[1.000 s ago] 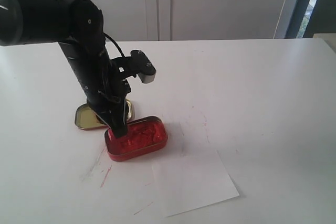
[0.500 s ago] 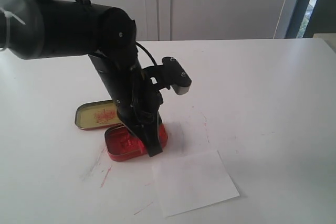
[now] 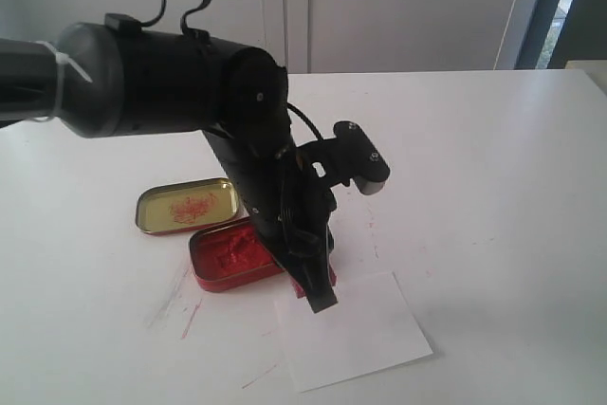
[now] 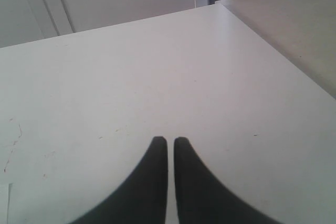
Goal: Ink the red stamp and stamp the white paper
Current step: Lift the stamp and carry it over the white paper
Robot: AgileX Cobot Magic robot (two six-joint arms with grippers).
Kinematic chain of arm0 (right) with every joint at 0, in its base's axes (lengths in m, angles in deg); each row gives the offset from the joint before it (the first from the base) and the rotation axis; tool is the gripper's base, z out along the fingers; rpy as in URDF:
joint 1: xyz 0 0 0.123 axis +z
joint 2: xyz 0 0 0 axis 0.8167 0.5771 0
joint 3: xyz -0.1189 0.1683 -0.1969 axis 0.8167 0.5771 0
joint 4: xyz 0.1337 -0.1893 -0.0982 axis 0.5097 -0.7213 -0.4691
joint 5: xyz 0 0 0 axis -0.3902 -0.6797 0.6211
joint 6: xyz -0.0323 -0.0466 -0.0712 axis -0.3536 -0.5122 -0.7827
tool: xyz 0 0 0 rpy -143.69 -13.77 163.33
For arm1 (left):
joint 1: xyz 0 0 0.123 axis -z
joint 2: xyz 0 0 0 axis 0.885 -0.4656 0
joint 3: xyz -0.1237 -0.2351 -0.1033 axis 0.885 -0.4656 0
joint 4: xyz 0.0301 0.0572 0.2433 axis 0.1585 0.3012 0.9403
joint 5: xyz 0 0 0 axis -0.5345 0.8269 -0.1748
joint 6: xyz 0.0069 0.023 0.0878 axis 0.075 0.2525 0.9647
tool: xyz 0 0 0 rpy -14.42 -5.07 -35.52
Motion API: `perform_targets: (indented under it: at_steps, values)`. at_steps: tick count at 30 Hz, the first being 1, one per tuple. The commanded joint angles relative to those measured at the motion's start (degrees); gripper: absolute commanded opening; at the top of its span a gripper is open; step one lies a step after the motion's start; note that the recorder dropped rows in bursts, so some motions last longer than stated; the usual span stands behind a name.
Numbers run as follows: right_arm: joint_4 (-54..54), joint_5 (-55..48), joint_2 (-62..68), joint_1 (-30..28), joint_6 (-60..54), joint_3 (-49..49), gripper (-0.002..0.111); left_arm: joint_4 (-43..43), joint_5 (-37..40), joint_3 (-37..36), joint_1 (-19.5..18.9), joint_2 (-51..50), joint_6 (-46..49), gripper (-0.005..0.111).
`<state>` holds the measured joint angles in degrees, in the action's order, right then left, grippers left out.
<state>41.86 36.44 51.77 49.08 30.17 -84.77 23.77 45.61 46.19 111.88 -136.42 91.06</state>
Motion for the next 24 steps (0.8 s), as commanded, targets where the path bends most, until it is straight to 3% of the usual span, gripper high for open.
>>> perform_targets:
  at_steps: [1, 9, 16, 24]
  values:
    - [-0.2, 0.2, -0.3, 0.1, 0.0, 0.3, 0.005, -4.2, 0.6, 0.1, 0.4, -1.6, 1.5, 0.000]
    - [-0.2, 0.2, -0.3, 0.1, 0.0, 0.3, 0.005, -5.7, 0.2, 0.1, 0.6, -3.3, 1.8, 0.000]
    - [-0.2, 0.2, -0.3, 0.1, 0.0, 0.3, 0.005, 0.3, -3.1, 0.1, 3.6, -3.9, -3.1, 0.000]
    - [-0.2, 0.2, -0.3, 0.1, 0.0, 0.3, 0.005, 1.7, -3.4, 0.1, 3.7, -5.9, -4.4, 0.000]
